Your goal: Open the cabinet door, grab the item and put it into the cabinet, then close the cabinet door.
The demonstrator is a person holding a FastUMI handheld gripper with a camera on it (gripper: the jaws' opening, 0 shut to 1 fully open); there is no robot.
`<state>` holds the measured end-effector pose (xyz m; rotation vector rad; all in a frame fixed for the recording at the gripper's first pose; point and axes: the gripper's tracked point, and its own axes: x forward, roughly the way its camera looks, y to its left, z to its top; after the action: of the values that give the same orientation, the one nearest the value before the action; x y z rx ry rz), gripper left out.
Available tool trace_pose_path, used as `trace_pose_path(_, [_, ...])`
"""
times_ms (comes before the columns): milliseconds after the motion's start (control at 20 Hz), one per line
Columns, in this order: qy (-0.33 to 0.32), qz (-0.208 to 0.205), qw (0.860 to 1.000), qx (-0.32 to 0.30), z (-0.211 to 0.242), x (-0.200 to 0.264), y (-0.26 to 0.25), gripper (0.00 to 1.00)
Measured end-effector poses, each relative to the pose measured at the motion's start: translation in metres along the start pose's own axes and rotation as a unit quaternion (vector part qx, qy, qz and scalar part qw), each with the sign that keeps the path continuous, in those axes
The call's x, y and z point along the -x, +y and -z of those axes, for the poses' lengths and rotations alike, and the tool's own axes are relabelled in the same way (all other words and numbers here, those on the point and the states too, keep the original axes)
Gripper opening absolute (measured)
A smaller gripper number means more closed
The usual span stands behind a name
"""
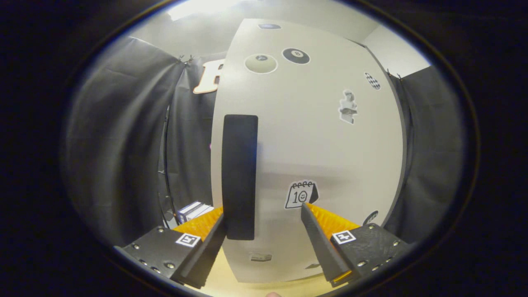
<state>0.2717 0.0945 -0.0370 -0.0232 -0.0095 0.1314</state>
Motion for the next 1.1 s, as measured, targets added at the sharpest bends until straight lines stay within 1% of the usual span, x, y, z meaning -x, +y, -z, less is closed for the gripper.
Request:
trace_pose_path(350, [-0.01, 0.019, 1.0, -0.006, 0.006, -0.039, 0.008, 1.0])
trace_pose_path(750, [-0.019, 0.042, 0.999, -0.005, 0.008, -0.051, 0.003, 1.0])
trace_pose_path(900, [-0.01, 0.036, 0.999, -0.01, 0.011, -0.044, 0.006, 1.0])
trace_pose_path(950, [-0.016, 0.033, 0.999, -0.015, 0.007, -0.039, 0.007, 1.0])
trace_pose_path(1100, [-0.032, 0.021, 0.999, -0.012, -0.009, -0.009, 0.01, 1.0])
